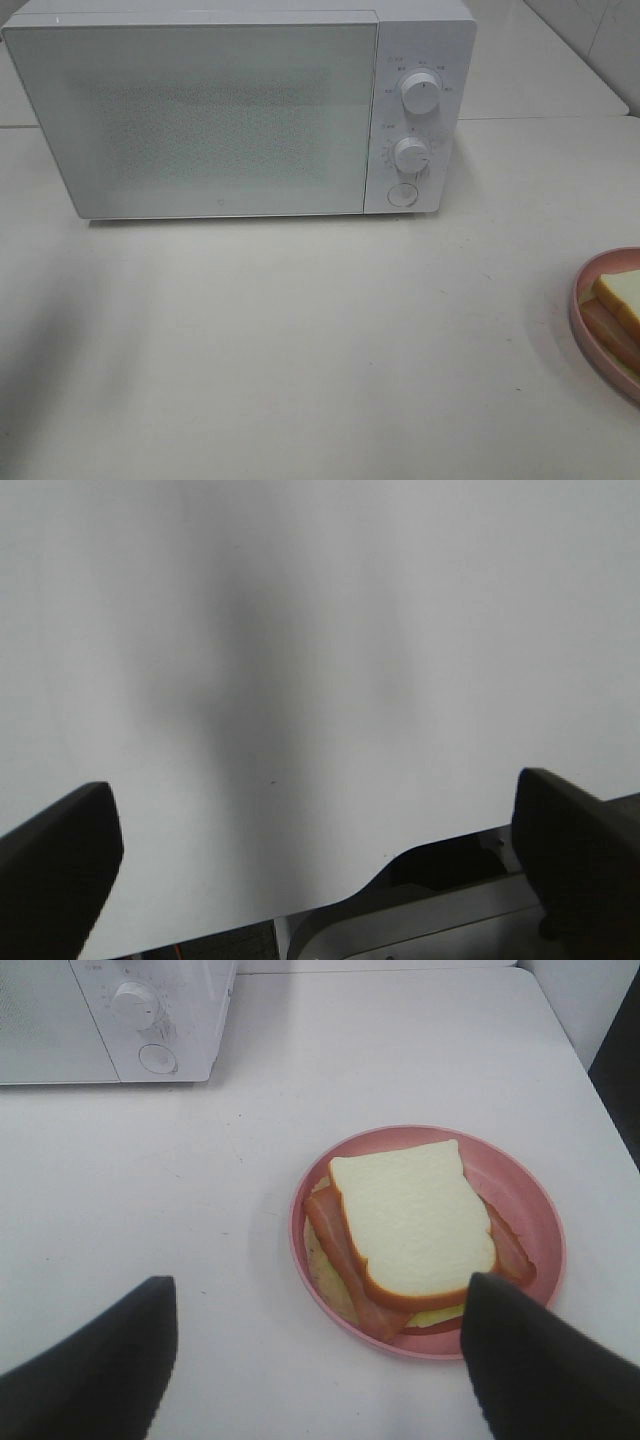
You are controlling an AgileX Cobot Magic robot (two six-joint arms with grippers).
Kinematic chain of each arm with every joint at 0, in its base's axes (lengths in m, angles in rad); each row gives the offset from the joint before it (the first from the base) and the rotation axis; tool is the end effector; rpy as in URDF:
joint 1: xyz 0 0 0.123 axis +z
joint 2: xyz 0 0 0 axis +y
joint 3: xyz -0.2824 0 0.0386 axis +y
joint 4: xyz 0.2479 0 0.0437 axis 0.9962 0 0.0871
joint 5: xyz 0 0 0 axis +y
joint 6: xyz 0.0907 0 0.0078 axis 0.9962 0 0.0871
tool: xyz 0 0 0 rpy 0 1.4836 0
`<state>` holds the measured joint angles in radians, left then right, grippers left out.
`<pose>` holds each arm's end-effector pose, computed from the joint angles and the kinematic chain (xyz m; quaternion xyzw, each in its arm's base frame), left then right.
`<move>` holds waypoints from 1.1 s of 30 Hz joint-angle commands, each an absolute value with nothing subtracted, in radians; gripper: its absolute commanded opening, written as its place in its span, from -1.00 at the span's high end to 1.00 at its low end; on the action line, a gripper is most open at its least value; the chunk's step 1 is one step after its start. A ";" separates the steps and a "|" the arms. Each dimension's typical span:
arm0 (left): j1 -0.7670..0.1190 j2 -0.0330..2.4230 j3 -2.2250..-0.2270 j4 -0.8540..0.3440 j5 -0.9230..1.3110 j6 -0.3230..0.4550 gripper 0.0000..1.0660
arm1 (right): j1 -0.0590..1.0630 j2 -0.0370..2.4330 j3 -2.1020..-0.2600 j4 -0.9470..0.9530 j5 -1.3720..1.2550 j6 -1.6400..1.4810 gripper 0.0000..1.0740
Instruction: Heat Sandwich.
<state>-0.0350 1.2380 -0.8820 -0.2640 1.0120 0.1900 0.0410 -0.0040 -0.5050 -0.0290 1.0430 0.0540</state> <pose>0.2176 -0.0278 0.2724 0.0575 0.9806 -0.1091 0.1521 -0.0053 -0.0025 0.2800 0.0060 0.8461 0.0108 0.5329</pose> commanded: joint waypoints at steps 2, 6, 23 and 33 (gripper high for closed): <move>-0.018 1.109 -0.865 -0.154 1.072 0.090 -0.86 | 0.035 -0.030 -0.503 -0.034 1.040 0.046 -0.41; -0.018 1.011 -0.827 -0.116 1.070 0.079 -0.86 | 0.035 -0.030 -0.503 -0.034 1.040 0.046 -0.41; -0.018 0.401 -0.567 -0.069 1.031 0.079 -0.86 | 0.035 -0.030 -0.503 -0.034 1.040 0.046 -0.41; -0.018 0.220 -0.494 -0.069 1.038 0.069 -0.84 | 0.035 -0.030 -0.503 -0.034 1.040 0.046 -0.41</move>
<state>-0.0180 0.2290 -0.4970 -0.0680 1.0490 0.0780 0.0410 -0.0040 -0.5050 -0.0290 1.0430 0.0540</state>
